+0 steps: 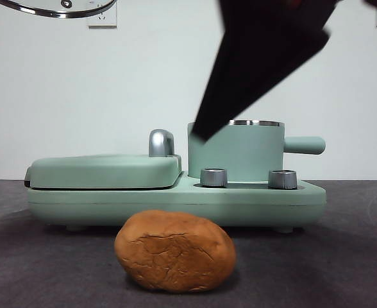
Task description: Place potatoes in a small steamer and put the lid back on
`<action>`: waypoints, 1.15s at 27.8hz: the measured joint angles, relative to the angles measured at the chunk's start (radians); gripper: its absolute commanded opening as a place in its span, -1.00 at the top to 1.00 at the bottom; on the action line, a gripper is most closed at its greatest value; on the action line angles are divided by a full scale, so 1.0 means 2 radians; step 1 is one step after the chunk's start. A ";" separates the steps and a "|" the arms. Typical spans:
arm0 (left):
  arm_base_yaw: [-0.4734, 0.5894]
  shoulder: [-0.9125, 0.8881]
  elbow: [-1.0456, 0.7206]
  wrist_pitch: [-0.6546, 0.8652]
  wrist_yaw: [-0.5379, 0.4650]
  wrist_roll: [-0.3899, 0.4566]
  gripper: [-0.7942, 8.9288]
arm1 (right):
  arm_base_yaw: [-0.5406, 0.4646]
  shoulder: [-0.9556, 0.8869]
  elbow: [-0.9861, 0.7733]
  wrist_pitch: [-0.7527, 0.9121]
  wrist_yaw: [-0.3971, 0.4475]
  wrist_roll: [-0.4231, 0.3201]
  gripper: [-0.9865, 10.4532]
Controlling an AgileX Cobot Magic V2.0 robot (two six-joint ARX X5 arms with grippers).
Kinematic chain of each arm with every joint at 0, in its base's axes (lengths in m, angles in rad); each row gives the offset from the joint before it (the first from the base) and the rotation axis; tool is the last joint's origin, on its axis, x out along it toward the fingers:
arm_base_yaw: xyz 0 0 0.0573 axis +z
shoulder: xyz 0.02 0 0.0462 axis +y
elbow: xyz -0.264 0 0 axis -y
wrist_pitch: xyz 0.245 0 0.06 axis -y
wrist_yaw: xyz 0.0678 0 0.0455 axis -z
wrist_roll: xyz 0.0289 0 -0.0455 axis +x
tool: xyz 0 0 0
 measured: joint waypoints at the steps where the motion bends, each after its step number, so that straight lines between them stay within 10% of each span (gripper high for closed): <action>1: 0.000 0.000 0.000 0.001 0.000 0.002 0.81 | 0.007 0.011 0.000 0.006 0.007 0.000 0.15; 32: 0.001 0.000 0.000 0.001 0.000 0.010 0.81 | 0.018 0.130 0.000 0.068 0.033 0.000 0.39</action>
